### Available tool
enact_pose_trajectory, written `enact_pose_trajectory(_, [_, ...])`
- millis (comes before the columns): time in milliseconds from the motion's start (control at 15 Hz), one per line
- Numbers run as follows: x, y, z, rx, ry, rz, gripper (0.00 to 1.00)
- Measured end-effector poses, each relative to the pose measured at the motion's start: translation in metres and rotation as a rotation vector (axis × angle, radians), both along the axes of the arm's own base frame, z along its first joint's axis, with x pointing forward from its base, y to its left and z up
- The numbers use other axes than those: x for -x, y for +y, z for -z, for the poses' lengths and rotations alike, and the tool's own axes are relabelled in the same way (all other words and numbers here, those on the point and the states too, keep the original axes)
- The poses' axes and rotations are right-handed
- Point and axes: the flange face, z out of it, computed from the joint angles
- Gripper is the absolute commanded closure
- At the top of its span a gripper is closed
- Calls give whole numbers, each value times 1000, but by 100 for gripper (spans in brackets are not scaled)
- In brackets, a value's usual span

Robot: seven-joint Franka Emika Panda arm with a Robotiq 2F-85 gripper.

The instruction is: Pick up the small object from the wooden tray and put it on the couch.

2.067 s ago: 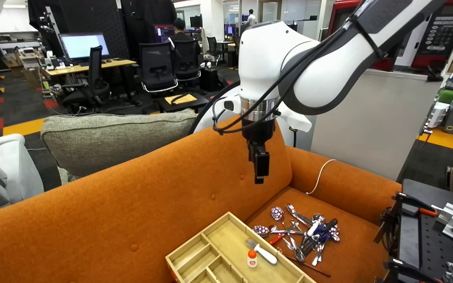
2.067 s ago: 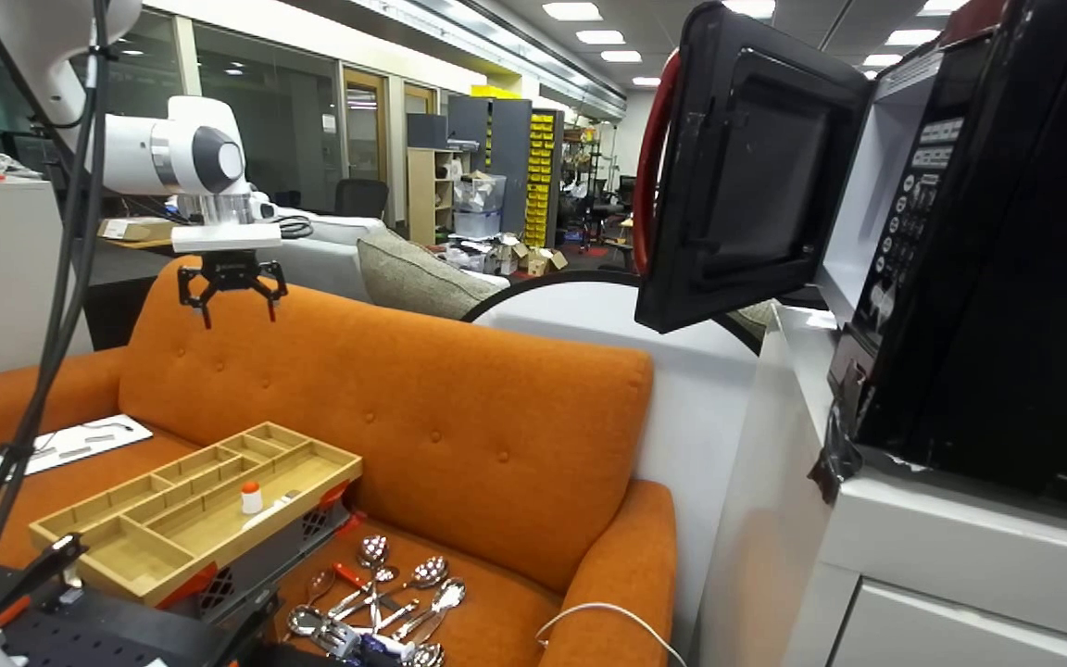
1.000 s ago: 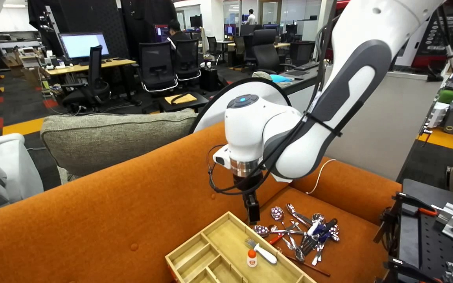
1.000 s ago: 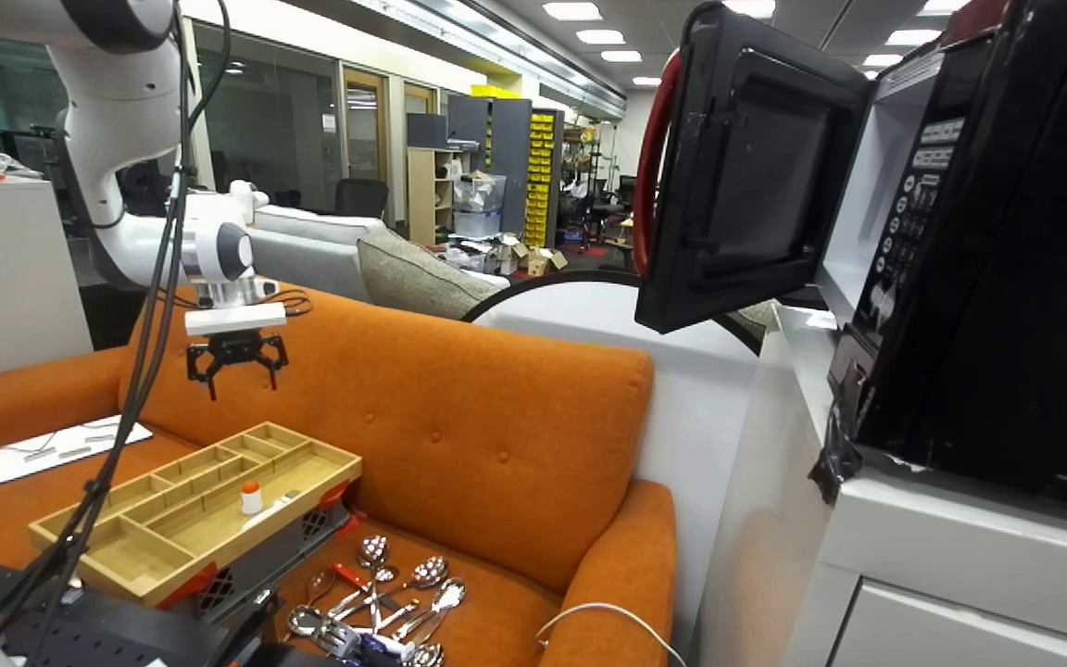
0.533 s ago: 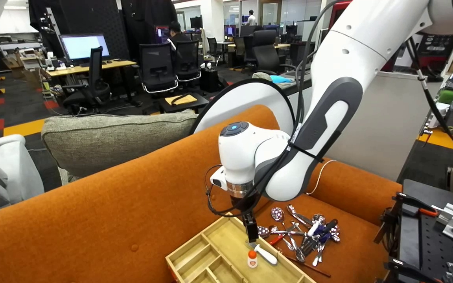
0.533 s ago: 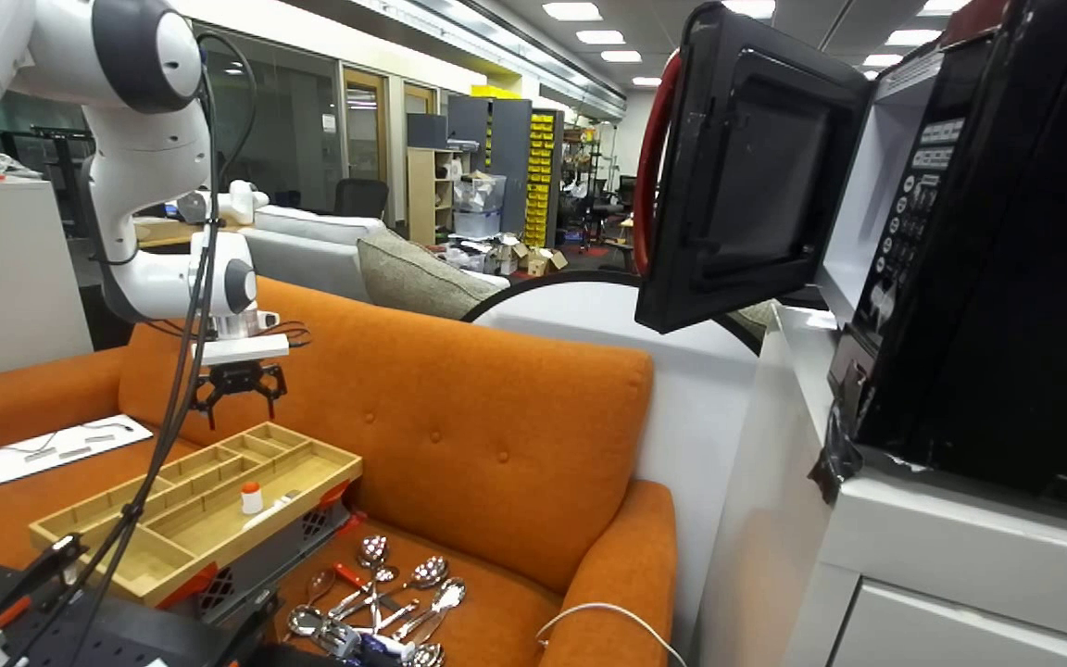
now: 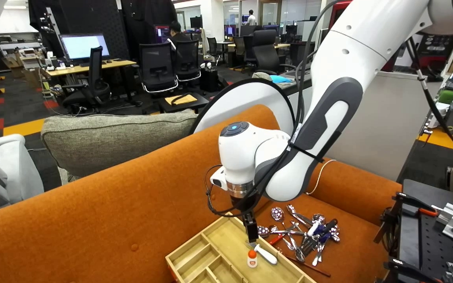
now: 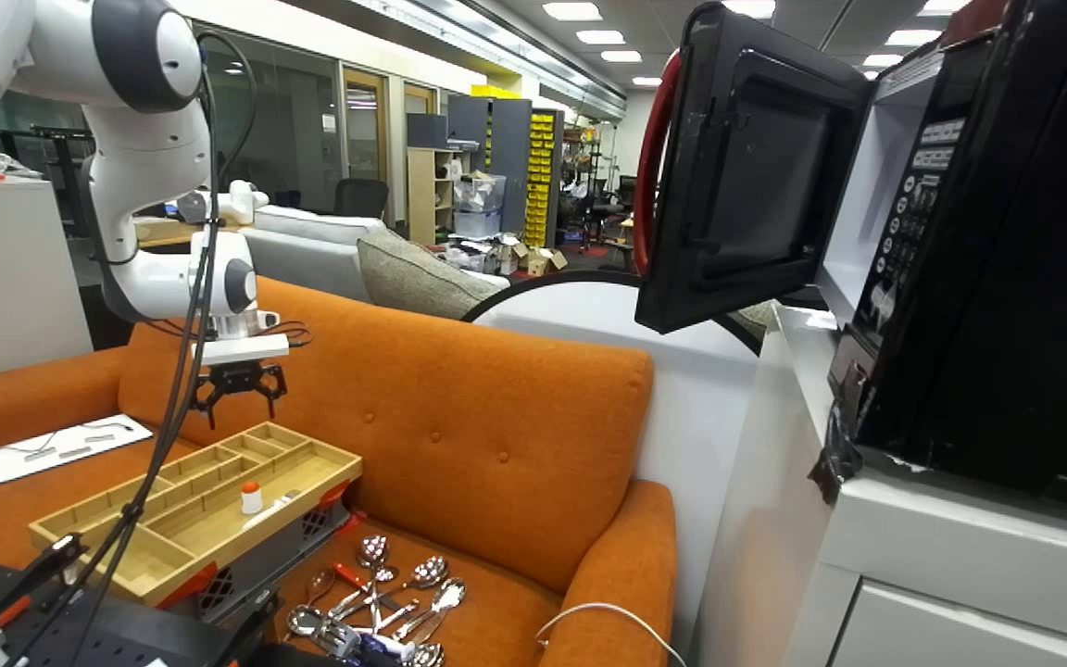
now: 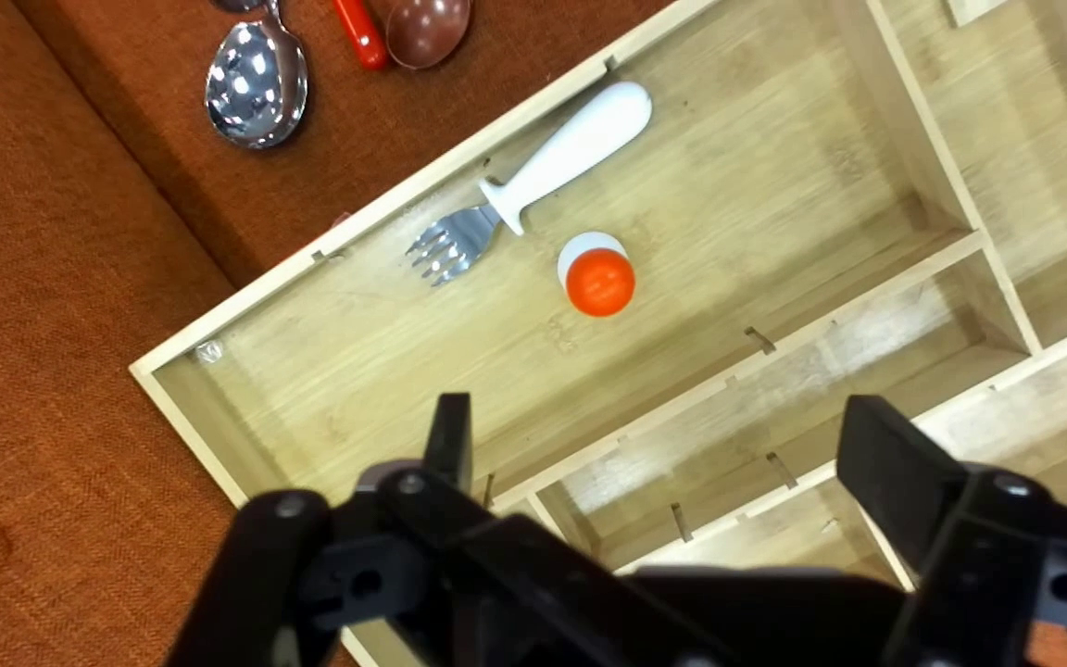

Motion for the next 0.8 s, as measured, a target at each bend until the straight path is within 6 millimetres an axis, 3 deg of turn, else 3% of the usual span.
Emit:
enact_pose_trajectory(200, [3, -1, 18, -10, 5, 2, 0])
enact_pose_trajectory(467, [5, -3, 58, -36, 10, 13, 0])
enact_pose_trajectory(800, [-5, -8, 100, -44, 31, 14, 0])
